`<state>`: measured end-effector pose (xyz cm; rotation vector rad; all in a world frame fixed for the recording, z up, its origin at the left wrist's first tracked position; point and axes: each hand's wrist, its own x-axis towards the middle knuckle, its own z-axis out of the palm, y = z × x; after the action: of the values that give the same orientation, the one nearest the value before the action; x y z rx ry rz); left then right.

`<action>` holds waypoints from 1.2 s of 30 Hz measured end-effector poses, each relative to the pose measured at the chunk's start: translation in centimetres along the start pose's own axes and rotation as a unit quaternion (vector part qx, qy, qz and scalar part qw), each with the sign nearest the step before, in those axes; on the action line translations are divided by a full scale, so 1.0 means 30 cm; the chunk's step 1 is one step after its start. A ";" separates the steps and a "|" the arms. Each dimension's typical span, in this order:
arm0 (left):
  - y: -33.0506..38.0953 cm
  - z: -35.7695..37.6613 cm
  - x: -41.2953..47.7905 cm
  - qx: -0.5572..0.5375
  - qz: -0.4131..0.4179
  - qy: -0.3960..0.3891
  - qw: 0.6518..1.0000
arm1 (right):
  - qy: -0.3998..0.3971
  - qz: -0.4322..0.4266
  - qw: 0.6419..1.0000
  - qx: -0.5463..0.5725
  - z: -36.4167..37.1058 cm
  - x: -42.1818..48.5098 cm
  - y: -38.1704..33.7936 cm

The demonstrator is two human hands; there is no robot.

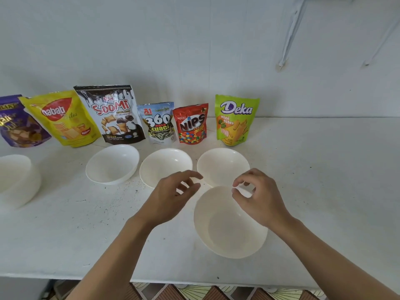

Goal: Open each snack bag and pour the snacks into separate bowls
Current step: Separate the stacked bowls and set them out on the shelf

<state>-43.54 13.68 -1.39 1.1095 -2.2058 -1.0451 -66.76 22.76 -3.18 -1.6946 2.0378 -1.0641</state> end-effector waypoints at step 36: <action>-0.920 -1.248 -0.485 0.185 -0.213 0.330 0.901 | -0.190 -0.111 0.971 0.099 1.239 0.420 -1.211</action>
<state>2.93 -0.97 -1.36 1.8481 -1.6613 -0.2874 -20.25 -3.55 -0.82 -1.8796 1.4867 -0.8860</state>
